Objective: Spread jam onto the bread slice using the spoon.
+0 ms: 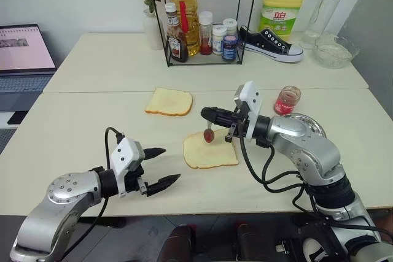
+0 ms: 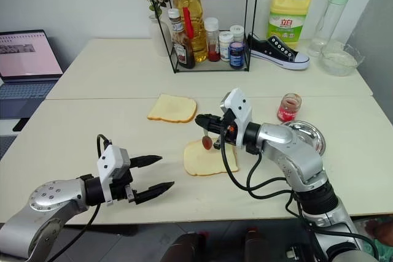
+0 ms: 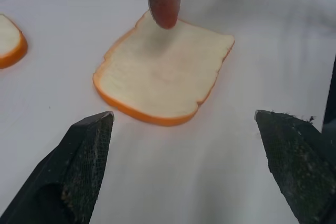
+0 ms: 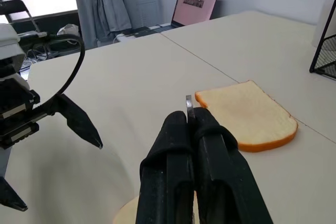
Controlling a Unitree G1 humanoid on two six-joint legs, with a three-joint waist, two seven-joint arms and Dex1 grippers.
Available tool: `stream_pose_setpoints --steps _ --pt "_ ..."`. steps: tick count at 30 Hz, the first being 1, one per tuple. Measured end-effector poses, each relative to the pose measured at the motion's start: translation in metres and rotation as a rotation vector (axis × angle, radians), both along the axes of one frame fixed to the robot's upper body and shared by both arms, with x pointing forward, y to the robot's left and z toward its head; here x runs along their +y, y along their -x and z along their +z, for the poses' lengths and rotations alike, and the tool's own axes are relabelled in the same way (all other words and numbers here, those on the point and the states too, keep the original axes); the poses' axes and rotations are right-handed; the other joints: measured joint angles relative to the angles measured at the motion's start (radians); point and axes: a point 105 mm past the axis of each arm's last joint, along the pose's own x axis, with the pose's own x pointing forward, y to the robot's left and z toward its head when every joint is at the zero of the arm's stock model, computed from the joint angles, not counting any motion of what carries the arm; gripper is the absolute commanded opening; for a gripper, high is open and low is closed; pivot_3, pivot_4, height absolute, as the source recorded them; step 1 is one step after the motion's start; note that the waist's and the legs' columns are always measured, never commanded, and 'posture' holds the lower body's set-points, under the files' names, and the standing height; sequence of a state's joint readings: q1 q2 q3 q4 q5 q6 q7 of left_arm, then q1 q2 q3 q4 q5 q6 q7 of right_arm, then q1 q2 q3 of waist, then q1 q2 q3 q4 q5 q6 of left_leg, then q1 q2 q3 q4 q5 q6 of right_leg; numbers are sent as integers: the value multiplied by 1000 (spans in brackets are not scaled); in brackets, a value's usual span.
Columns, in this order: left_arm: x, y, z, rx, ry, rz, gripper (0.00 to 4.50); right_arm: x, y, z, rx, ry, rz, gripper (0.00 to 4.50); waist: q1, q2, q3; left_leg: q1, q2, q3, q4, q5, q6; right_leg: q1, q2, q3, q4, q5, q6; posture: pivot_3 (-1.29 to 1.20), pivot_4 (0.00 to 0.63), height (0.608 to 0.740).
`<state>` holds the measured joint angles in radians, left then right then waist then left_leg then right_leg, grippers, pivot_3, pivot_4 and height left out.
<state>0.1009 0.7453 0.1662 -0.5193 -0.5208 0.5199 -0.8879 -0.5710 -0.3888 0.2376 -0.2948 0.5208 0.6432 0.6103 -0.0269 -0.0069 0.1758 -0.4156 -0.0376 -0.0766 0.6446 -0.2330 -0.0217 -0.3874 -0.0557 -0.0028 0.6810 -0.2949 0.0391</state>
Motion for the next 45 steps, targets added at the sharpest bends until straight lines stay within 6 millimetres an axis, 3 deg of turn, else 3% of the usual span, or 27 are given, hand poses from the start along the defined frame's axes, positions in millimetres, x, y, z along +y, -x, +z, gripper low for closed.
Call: stream_pose_setpoints --steps 8,26,30,45 --pt "-10 -3 15 9 96 -46 4500 -1 -1 -1 11 4 -9 47 -1 0 0 0 0 0 0 0 0 0 0 0 0 0 0 0 150 740" --pt "-10 -2 15 27 89 -55 4500 2 2 4 50 -48 7 47 -1 0 0 0 0 0 0 0 0 0 0 0 0 0 0 0 150 740" --pt "-10 -2 15 28 89 -54 4500 -2 7 -15 78 4 12 47 0 0 0 0 0 0 0 0 0 0 0 0 0 0 0 0 150 740" --pt "-9 10 7 87 58 -86 4500 8 5 -19 74 5 36 47 -2 0 0 0 0 0 0 0 0 0 0 0 0 0 0 0 150 740"
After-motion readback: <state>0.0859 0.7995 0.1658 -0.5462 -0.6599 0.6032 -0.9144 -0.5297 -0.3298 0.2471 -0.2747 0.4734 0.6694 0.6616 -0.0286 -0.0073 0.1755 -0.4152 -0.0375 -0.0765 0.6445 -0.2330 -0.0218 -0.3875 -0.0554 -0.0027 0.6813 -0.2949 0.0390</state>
